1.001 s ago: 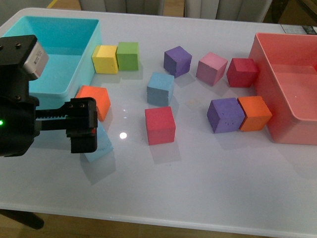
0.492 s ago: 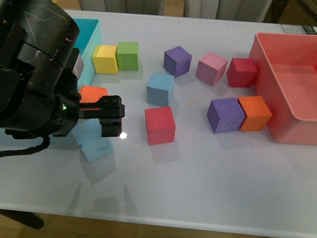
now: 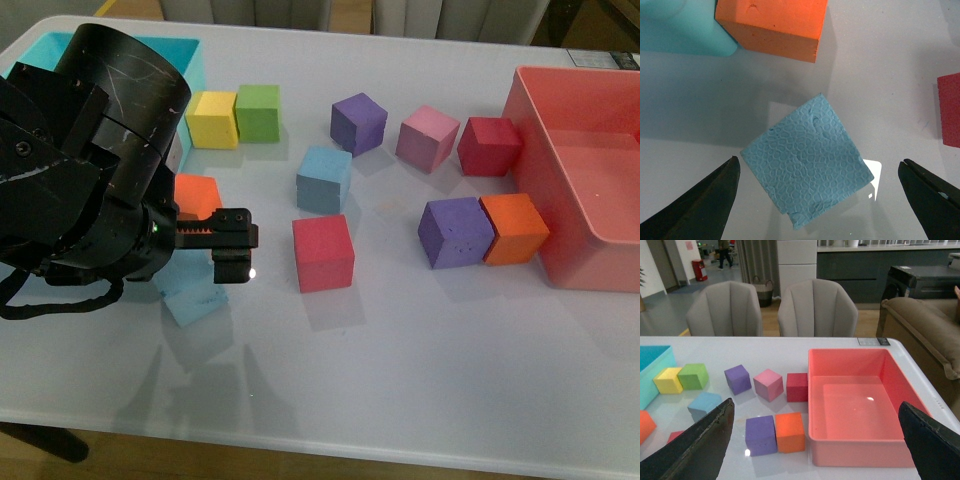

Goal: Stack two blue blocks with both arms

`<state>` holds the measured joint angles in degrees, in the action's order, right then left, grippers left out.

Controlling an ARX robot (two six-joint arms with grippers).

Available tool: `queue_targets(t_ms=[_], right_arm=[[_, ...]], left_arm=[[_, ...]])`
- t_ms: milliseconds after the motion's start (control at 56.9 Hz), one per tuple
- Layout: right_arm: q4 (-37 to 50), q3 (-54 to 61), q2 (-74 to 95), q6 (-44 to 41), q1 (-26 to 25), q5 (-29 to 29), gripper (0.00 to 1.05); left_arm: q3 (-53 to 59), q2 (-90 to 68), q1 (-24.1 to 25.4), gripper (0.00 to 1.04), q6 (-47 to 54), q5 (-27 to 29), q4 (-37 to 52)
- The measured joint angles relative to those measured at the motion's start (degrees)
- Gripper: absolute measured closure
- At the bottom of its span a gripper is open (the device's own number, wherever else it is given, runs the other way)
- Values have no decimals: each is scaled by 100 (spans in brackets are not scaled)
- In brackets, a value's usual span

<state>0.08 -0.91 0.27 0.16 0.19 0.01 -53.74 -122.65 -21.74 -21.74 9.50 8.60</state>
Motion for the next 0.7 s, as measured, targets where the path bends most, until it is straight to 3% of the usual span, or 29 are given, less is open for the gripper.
queue_targets(t_ms=[597,650,702], right_arm=[[0,0,0,-2,0,0,9],[0,0,0,0,0,-2,9],[0,0,0,0,0,0,9]], left_arm=[[-127,-520,-85,9,-9,63,13],[-133,-525,-109,11,-9,59,13],[-149,-529,-136,19,-22,63,7]])
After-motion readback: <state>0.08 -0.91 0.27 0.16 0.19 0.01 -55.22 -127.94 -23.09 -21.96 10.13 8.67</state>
